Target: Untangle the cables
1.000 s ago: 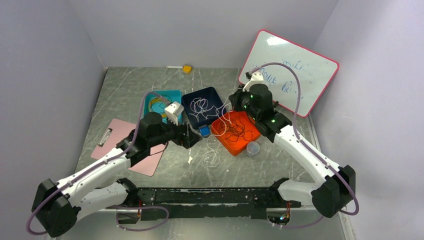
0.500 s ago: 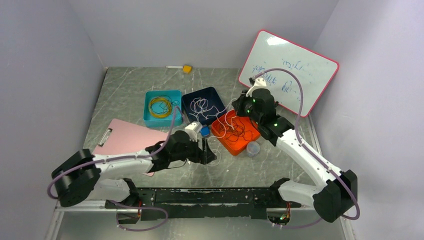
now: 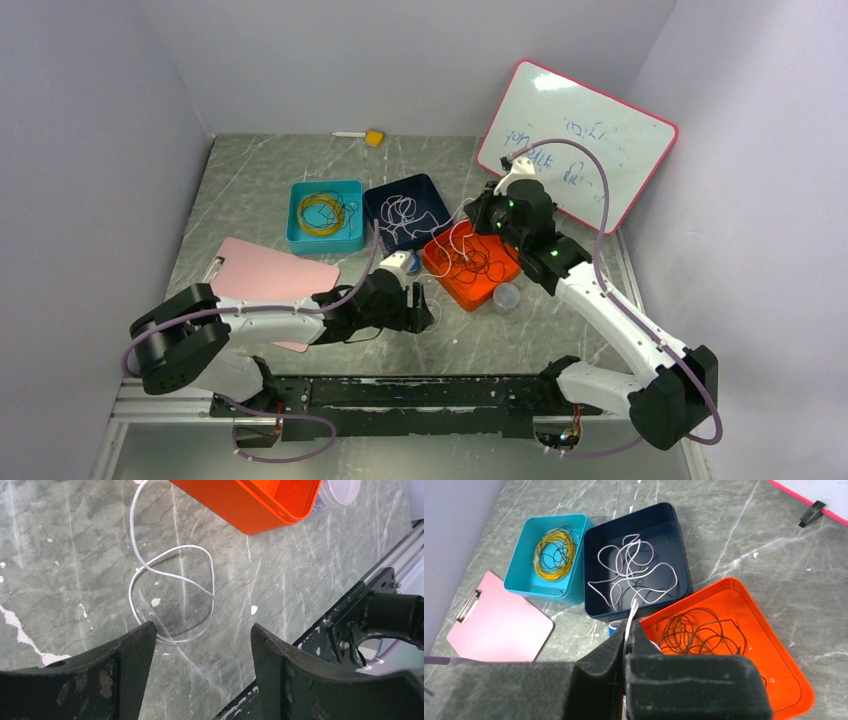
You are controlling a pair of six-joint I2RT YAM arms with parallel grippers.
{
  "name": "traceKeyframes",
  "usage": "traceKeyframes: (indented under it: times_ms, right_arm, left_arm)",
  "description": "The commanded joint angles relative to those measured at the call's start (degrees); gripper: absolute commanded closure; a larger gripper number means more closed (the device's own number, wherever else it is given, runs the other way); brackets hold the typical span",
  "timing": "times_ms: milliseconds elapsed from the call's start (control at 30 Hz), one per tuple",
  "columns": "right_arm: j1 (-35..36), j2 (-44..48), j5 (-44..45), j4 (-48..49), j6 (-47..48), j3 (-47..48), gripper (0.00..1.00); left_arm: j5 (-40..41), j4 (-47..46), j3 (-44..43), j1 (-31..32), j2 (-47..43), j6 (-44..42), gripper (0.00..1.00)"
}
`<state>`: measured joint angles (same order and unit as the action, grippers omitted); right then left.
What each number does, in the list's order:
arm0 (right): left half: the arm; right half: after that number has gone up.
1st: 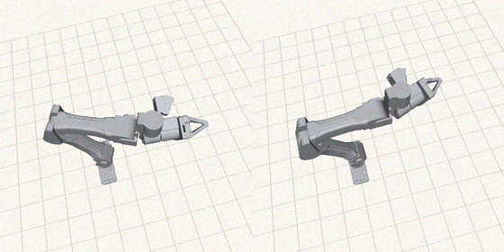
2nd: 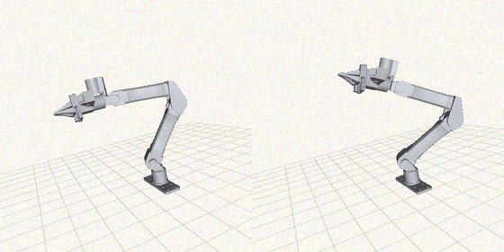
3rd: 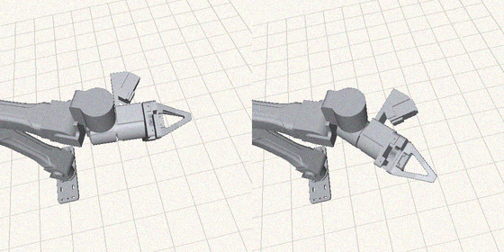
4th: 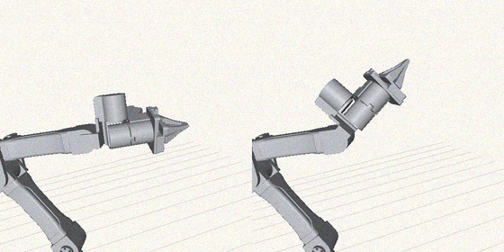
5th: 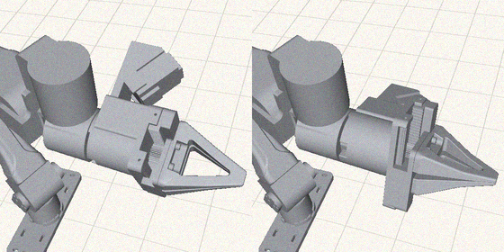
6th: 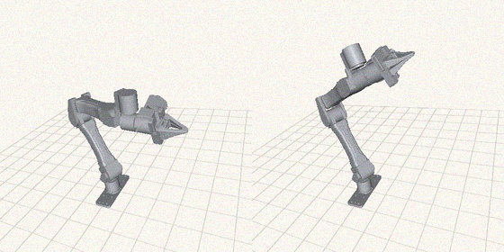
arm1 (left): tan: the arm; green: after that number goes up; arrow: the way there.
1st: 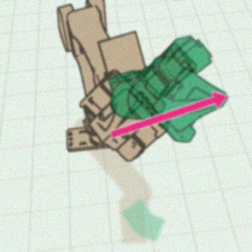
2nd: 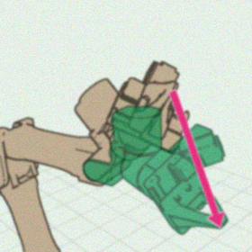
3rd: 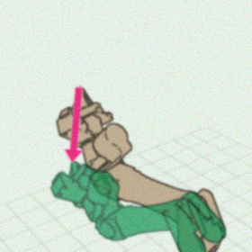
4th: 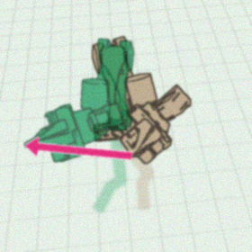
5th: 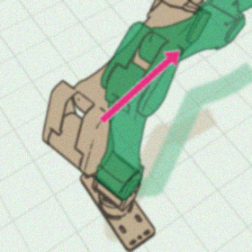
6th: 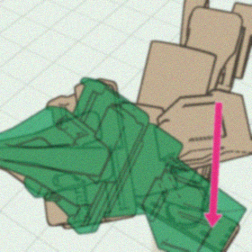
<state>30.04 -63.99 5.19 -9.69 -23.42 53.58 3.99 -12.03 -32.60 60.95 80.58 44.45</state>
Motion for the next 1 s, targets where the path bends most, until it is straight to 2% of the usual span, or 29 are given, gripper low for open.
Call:
traceKeyframes:
  times_ms: [0, 233, 600, 967]
  right_arm:
    - [-0.51, 0.76, -1.03, 1.28, -0.62, -0.84, 1.00]
    - [-0.49, 0.17, -1.75, 1.70, -0.76, -1.05, 1.00]
    - [-0.56, 0.28, -2.07, 1.34, -0.77, -1.37, 1.00]
    - [-0.51, -0.01, -2.64, 1.50, -0.68, -1.39, 1.00]
  left_arm:
    - [3.98, 3.06, -1.80, 1.09, -1.03, -2.29, 0.26]
    - [0.07, 1.36, -2.79, 1.85, 1.45, -9.03, 0.26]
    - [3.79, 5.33, -9.87, 4.62, 7.07, -15.61, 0.22]
    - [3.75, 8.24, -13.53, 5.82, 12.28, -15.72, 0.37]
